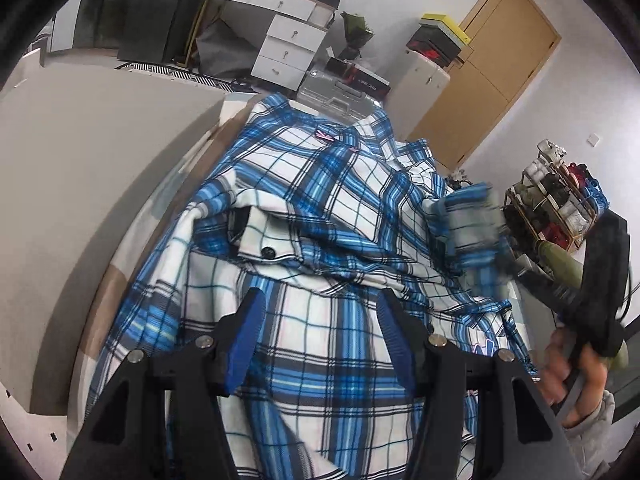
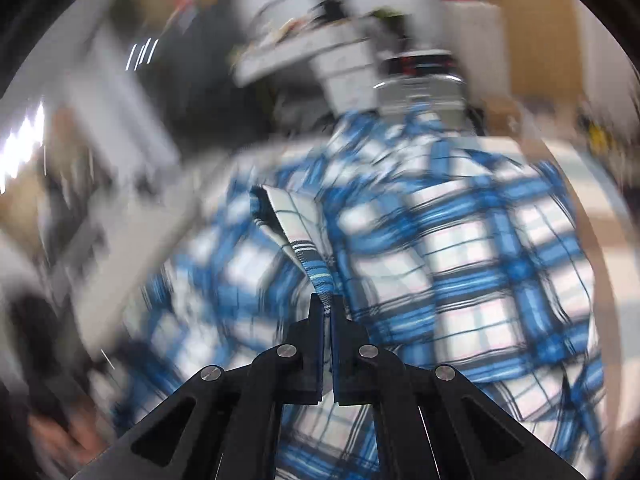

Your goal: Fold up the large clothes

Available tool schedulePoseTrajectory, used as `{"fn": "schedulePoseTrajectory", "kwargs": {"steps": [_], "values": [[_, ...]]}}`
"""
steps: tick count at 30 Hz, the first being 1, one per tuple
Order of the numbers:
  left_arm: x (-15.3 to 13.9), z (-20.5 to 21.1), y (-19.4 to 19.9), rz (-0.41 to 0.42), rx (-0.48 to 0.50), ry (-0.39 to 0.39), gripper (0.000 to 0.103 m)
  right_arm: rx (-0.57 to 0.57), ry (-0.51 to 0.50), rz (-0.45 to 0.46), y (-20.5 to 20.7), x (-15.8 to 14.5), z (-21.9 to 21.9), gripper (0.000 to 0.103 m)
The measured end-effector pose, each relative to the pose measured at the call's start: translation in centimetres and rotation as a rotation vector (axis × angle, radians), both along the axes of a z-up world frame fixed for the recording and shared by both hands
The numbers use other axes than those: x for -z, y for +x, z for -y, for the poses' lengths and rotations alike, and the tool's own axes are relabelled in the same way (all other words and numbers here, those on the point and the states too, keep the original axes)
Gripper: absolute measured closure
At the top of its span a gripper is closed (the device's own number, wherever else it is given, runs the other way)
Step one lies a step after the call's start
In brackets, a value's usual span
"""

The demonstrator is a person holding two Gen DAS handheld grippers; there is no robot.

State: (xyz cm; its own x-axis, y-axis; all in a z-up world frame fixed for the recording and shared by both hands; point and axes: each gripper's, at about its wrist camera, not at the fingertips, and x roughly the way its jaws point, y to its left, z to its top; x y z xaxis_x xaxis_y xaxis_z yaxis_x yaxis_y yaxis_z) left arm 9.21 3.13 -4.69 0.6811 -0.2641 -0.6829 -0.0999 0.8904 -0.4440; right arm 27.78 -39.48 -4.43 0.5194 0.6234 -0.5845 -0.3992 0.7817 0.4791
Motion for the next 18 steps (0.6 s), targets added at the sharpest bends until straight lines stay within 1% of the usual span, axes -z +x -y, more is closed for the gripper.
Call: {"fn": "schedulePoseTrajectory", "kwargs": {"steps": [1, 2, 3, 4, 5, 6, 7, 8, 10, 11, 14, 15, 17, 18], "values": [[-0.1, 0.1, 0.1, 0.002, 0.001, -0.001, 0.051, 0.061, 0.047, -0.027, 0.8, 0.2, 1.6, 0.1], [-0.1, 0.2, 0.2, 0.004, 0.0, 0.0, 0.051, 0.194, 0.113, -0.088, 2.3, 1.1, 5.0, 0.1], [-0.2, 0.3, 0.4, 0.005, 0.0, 0.003, 0.051, 0.297, 0.15, -0.13, 3.2, 2.0, 7.4, 0.096], [-0.3, 0.4, 0.6, 0.003, -0.001, 0.007, 0.051, 0.393, 0.147, -0.17, 4.0, 3.0, 9.5, 0.084], [-0.3, 0.5, 0.7, 0.002, -0.001, 0.008, 0.051, 0.447, 0.14, -0.227, 4.6, 4.1, 11.1, 0.075], [-0.3, 0.6, 1.0, 0.001, -0.001, 0.009, 0.051, 0.457, 0.169, -0.27, 5.0, 5.1, 12.3, 0.067], [-0.3, 0.7, 1.3, -0.003, -0.002, 0.013, 0.051, 0.437, 0.196, -0.302, 5.3, 5.9, 13.0, 0.062], [-0.3, 0.8, 1.6, -0.007, 0.001, 0.015, 0.051, 0.414, 0.21, -0.322, 5.7, 6.4, 13.6, 0.062], [0.0, 1.3, 2.8, -0.02, 0.014, 0.001, 0.051, 0.387, 0.222, -0.333, 5.4, 7.0, 13.9, 0.062], [0.2, 1.4, 3.4, -0.026, 0.021, -0.022, 0.051, 0.366, 0.224, -0.331, 5.4, 7.1, 13.7, 0.062], [1.5, 1.6, 5.5, -0.058, 0.031, -0.119, 0.051, 0.329, 0.221, -0.345, 5.8, 7.2, 13.2, 0.061], [2.1, 1.7, 6.5, -0.072, 0.038, -0.161, 0.051, 0.316, 0.221, -0.348, 5.9, 7.2, 12.9, 0.059], [3.0, 1.7, 7.9, -0.1, 0.034, -0.185, 0.051, 0.308, 0.207, -0.35, 5.6, 7.3, 12.4, 0.059], [3.4, 1.6, 8.5, -0.115, 0.008, -0.182, 0.051, 0.302, 0.208, -0.351, 5.3, 7.3, 12.5, 0.059]]}}
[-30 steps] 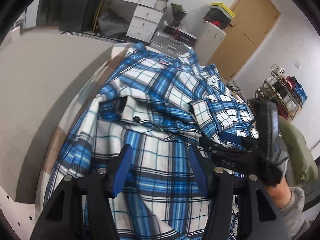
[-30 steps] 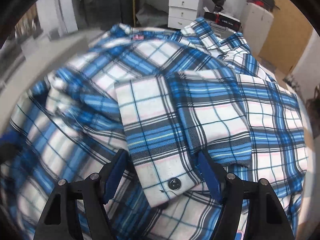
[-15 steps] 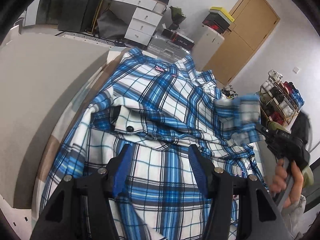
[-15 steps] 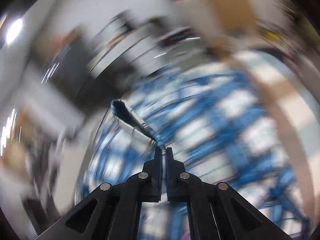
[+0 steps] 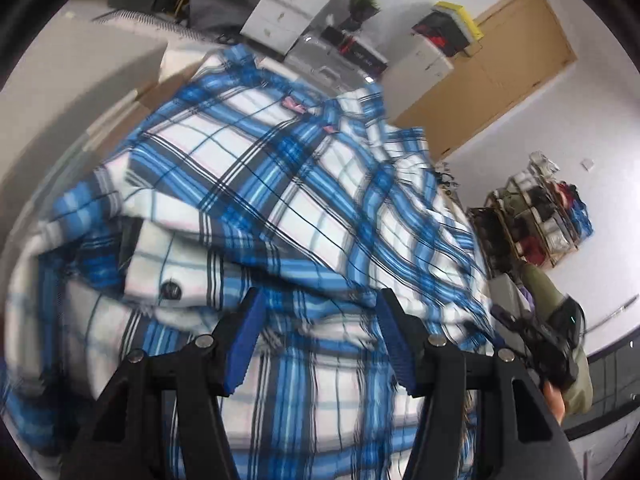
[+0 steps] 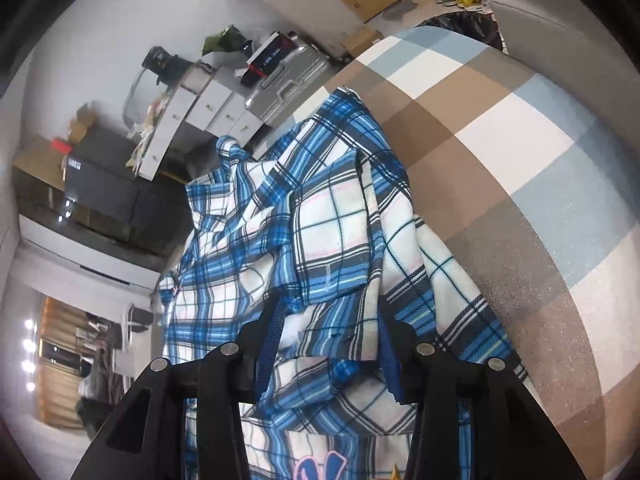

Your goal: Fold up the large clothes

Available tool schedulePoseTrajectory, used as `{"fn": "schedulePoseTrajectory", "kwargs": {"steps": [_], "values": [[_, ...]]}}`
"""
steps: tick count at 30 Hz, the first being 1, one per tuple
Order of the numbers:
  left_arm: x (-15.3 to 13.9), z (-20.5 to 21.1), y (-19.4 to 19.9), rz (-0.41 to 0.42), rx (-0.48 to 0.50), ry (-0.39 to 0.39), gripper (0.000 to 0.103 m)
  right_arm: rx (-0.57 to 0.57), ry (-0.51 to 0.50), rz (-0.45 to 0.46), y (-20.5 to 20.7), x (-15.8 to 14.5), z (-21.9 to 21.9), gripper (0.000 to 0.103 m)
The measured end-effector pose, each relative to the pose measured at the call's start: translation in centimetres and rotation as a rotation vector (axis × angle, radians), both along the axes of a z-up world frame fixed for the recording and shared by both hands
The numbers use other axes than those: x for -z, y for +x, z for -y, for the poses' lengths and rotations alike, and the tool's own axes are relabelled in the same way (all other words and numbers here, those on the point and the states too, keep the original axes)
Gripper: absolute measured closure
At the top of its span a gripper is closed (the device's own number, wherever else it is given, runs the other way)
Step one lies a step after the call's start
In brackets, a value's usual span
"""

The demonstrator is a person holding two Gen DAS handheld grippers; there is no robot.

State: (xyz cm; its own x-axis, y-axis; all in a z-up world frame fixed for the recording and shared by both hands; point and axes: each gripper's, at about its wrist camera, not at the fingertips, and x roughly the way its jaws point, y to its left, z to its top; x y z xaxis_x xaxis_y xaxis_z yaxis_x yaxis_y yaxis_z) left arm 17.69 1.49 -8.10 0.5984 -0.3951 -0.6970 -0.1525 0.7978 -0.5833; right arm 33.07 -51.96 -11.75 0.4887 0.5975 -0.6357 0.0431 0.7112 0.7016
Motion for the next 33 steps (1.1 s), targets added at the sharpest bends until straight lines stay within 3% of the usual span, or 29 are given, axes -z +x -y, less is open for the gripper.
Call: {"fn": "schedulePoseTrajectory", "kwargs": {"steps": [3, 5, 6, 9, 12, 16, 21, 24, 27, 30, 32, 33], "values": [[1.0, -0.6, 1.1, -0.017, -0.06, -0.043, 0.056, -0.013, 0.022, -0.009, -0.1, 0.4, 0.0, 0.059], [1.4, -0.4, 1.4, -0.029, -0.073, -0.001, 0.074, -0.019, 0.032, -0.023, -0.2, 0.6, 0.0, 0.059], [1.5, -0.2, 1.6, -0.036, -0.079, 0.042, 0.094, -0.022, 0.035, -0.024, -0.2, 0.6, 0.0, 0.059], [1.3, 0.2, 1.0, -0.011, -0.099, 0.088, 0.103, -0.022, 0.018, -0.006, -0.2, 0.4, -0.1, 0.063], [-0.2, 0.0, -0.2, 0.056, -0.107, 0.117, 0.103, -0.061, -0.011, 0.007, -0.2, 0.1, -0.6, 0.1], [-2.8, -0.1, -1.6, 0.137, -0.09, 0.158, 0.103, -0.117, -0.016, 0.139, -1.4, -3.3, -1.5, 0.1], [-3.5, -2.2, -3.3, 0.157, -0.099, 0.128, 0.103, -0.168, -0.027, 0.242, -3.1, -7.2, -2.0, 0.1], [-1.7, -2.8, -3.1, 0.088, -0.101, 0.168, 0.103, -0.157, -0.134, 0.2, -3.2, -5.8, -2.2, 0.1], [0.5, -2.8, -2.2, -0.005, -0.094, 0.17, 0.103, -0.158, -0.218, 0.06, -2.4, -2.2, -2.6, 0.099], [0.6, -2.4, -2.6, 0.003, -0.068, 0.156, 0.103, -0.168, -0.227, -0.004, -2.6, -0.9, -2.7, 0.096], [0.0, -2.0, -3.1, 0.015, -0.048, 0.175, 0.103, -0.168, -0.249, 0.007, -3.0, -1.2, -2.6, 0.085], [-0.4, -1.9, -3.4, 0.021, -0.049, 0.187, 0.096, -0.165, -0.25, 0.013, -3.3, -1.5, -2.5, 0.078]]}}
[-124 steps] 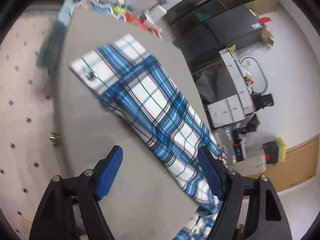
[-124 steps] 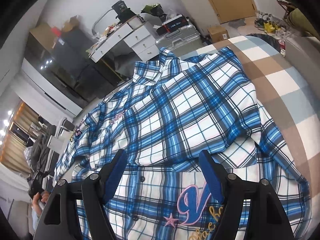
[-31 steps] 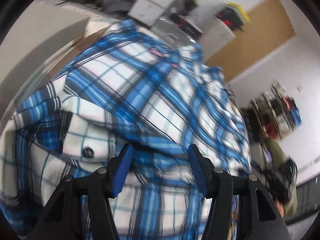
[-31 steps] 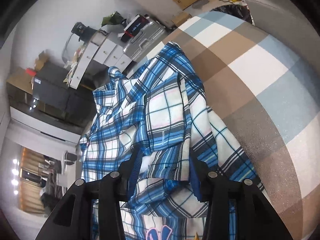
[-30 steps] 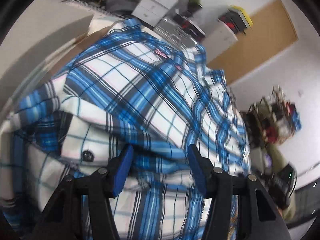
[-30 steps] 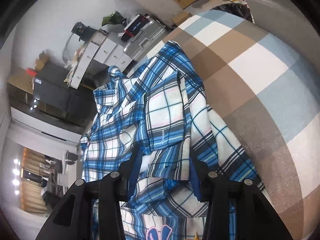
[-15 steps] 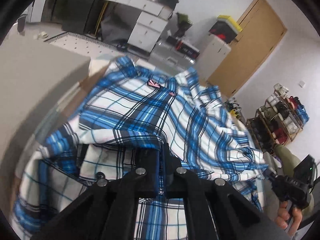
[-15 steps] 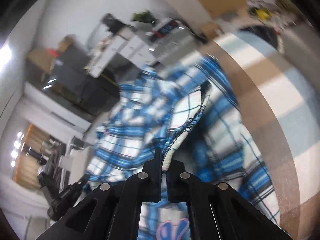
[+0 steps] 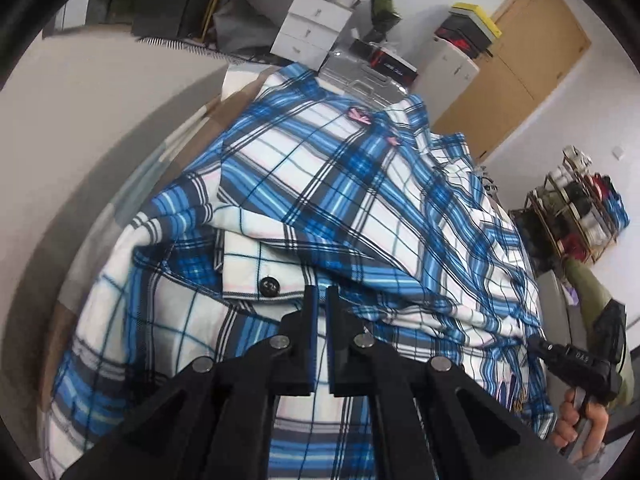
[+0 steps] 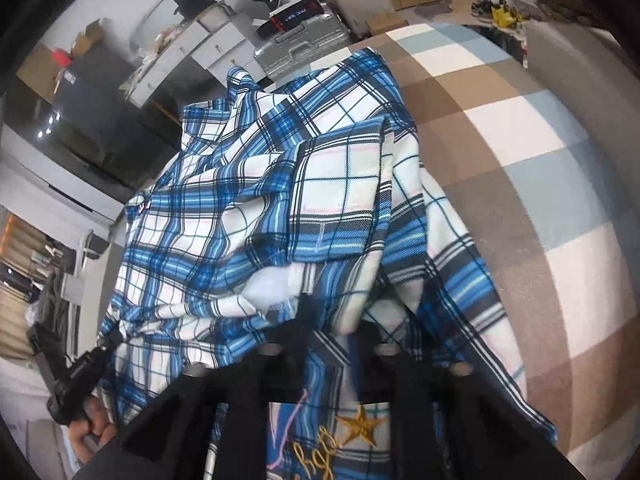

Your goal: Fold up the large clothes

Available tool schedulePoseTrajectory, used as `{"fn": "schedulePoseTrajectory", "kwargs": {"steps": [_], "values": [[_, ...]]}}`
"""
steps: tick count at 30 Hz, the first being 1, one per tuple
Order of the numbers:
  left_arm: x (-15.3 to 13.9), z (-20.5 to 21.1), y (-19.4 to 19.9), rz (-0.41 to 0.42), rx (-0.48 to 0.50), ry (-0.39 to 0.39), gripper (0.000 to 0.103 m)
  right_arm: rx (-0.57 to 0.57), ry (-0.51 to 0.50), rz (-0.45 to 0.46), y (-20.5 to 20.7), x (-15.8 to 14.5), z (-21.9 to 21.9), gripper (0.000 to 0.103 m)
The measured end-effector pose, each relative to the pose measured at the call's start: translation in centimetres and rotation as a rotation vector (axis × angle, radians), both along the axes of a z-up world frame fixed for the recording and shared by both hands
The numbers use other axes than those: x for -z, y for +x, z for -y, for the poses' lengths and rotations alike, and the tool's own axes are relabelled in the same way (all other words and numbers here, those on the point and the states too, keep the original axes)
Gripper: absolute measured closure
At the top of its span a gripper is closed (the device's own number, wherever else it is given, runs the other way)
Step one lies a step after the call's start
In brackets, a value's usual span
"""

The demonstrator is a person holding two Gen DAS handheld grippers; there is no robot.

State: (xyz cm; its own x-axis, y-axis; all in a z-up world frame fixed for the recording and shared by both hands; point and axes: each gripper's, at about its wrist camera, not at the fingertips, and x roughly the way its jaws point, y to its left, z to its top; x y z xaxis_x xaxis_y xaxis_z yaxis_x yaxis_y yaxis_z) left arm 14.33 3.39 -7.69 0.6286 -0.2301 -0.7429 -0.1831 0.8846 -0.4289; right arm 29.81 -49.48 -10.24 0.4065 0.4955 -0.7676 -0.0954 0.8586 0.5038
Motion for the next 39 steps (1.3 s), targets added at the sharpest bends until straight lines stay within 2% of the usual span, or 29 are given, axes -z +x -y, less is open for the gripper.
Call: {"fn": "schedulePoseTrajectory", "kwargs": {"steps": [1, 2, 3, 4, 7, 9, 12, 15, 17, 18, 19, 20, 21, 24, 26, 28, 30, 36, 38, 39], "values": [[-0.3, 0.0, -0.4, 0.007, -0.009, 0.011, 0.081, 0.003, 0.011, 0.013, -0.4, -0.5, 0.4, 0.069], [-0.7, -0.2, -0.7, 0.012, -0.019, 0.021, 0.072, -0.001, 0.017, 0.031, -0.7, -1.0, 0.8, 0.06], [-1.2, -0.4, -1.3, 0.021, -0.042, 0.044, 0.056, 0.003, 0.01, 0.051, -1.1, -1.6, 1.3, 0.04], [-1.6, -0.8, -2.1, 0.034, -0.068, 0.074, 0.05, 0.02, -0.007, 0.077, -1.6, -2.3, 1.8, 0.037], [-2.5, -1.5, -4.3, 0.056, -0.151, 0.221, 0.05, 0.082, -0.05, 0.088, -2.3, -2.7, 3.7, 0.036], [-2.6, -1.6, -5.3, 0.047, -0.167, 0.296, 0.05, 0.103, -0.066, 0.023, -2.3, -1.4, 4.8, 0.036], [-1.9, -2.0, -6.6, 0.005, -0.168, 0.342, 0.05, 0.092, -0.107, -0.024, -2.4, 0.2, 4.5, 0.036], [-0.9, -2.2, -7.9, -0.044, -0.166, 0.36, 0.05, 0.044, -0.186, 0.002, -3.0, 0.6, 3.3, 0.036], [-0.5, -2.1, -8.7, -0.067, -0.134, 0.359, 0.05, 0.019, -0.264, 0.043, -3.4, 0.6, 2.6, 0.043], [-0.3, -1.9, -9.1, -0.077, -0.124, 0.373, 0.05, 0.007, -0.337, 0.06, -3.4, 0.7, 2.0, 0.059], [-0.2, -1.8, -9.5, -0.087, -0.12, 0.388, 0.05, 0.009, -0.375, 0.072, -3.4, 1.0, 2.0, 0.08], [0.0, -1.7, -9.7, -0.097, -0.116, 0.396, 0.05, 0.013, -0.427, 0.091, -3.4, 1.1, 1.9, 0.093], [0.2, -1.6, -10.1, -0.11, -0.115, 0.396, 0.05, 0.007, -0.428, 0.101, -3.3, 1.1, 2.1, 0.099], [0.6, -1.8, -10.8, -0.135, -0.118, 0.385, 0.05, 0.031, -0.428, 0.121, -3.1, 1.2, 3.1, 0.101], [0.6, -1.9, -11.3, -0.141, -0.119, 0.391, 0.05, 0.105, -0.468, 0.136, -3.0, 1.0, 4.2, 0.102], [0.5, -2.0, -12.0, -0.138, -0.115, 0.379, 0.05, 0.13, -0.436, 0.123, -3.0, 0.8, 5.3, 0.102], [0.4, -2.2, -12.5, -0.136, -0.107, 0.375, 0.05, 0.161, -0.446, 0.119, -2.9, 0.6, 6.1, 0.101], [1.0, -3.3, -12.6, -0.148, -0.099, 0.322, 0.05, 0.173, -0.435, 0.115, -2.9, 0.5, 6.1, 0.101], [0.9, -3.6, -12.8, -0.126, -0.115, 0.312, 0.077, 0.176, -0.438, 0.107, -2.4, 0.8, 6.0, 0.101], [0.8, -3.7, -12.8, -0.12, -0.122, 0.325, 0.1, 0.175, -0.441, 0.104, -2.3, 0.9, 5.8, 0.101]]}}
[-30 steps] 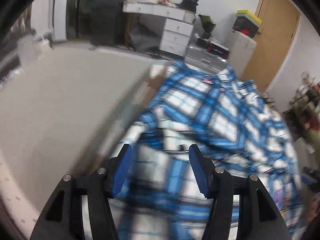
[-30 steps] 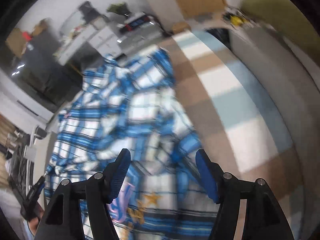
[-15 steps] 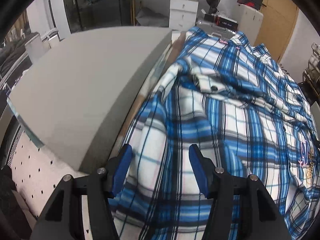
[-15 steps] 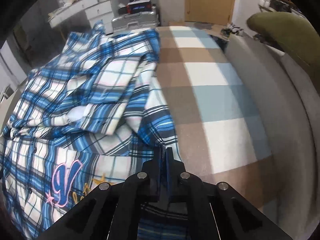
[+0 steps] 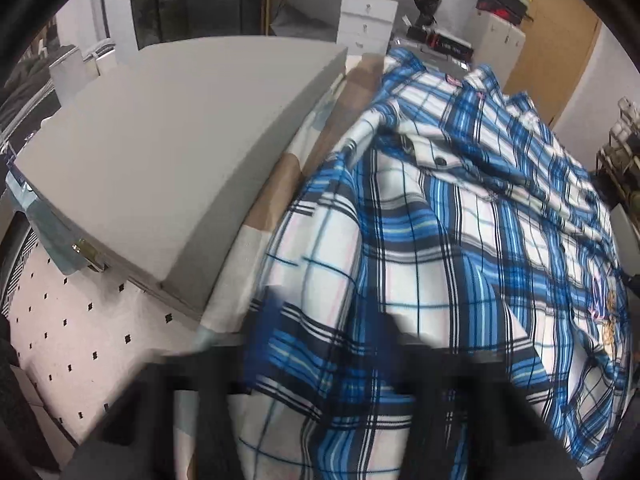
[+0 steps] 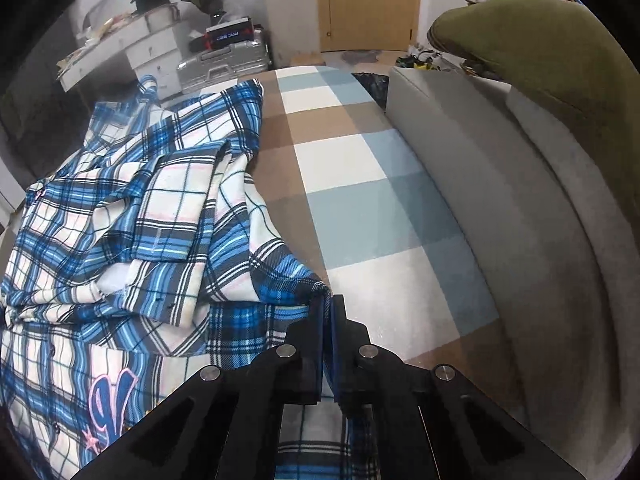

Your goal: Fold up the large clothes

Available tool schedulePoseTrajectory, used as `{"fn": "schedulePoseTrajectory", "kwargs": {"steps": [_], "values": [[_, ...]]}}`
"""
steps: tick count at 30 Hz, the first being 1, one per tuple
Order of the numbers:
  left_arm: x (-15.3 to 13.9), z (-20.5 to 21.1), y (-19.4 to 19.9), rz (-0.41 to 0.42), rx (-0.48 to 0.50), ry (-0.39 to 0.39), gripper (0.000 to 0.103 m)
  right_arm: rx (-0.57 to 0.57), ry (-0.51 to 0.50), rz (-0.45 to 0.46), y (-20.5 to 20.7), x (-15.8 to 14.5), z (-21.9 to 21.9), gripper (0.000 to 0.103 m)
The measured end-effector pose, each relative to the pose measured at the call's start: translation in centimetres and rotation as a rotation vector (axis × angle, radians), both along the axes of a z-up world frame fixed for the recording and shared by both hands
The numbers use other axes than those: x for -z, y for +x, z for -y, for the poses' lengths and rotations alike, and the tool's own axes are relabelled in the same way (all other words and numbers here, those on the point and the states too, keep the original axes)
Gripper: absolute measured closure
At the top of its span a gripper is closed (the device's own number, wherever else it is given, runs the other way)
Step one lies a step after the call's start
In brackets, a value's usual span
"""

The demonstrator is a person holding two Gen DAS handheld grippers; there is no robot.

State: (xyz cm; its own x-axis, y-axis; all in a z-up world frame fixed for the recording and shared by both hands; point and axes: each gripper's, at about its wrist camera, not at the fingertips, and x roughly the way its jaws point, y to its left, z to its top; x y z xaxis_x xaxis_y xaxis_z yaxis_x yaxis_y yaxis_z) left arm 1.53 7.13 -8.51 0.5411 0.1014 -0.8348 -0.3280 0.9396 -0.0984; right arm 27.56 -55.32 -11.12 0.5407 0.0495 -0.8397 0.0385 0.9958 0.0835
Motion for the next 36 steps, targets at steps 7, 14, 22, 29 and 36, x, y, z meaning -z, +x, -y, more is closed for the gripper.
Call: {"fn": "schedulePoseTrajectory", "kwargs": {"steps": [7, 14, 22, 29, 36], "values": [[-0.2, 0.7, -2.1, 0.021, 0.012, -0.02, 0.103, 0.004, -0.002, 0.003, 0.7, 0.2, 0.0, 0.101], [-0.7, 0.7, -3.7, 0.026, -0.001, -0.037, 0.103, 0.0, -0.02, 0.002, 0.7, 0.3, -0.2, 0.098], [-4.7, 1.2, 1.4, 0.12, 0.07, 0.018, 0.048, -0.076, 0.059, 0.083, -1.9, -3.1, -1.2, 0.044], [-2.0, 1.7, 11.4, 0.0, 0.128, 0.11, 0.049, -0.121, 0.138, 0.079, -0.1, -3.8, -2.3, 0.032], [0.7, 1.9, 12.9, -0.03, 0.125, 0.155, 0.102, -0.084, 0.069, -0.029, 1.5, -0.3, -1.9, 0.032]]}}
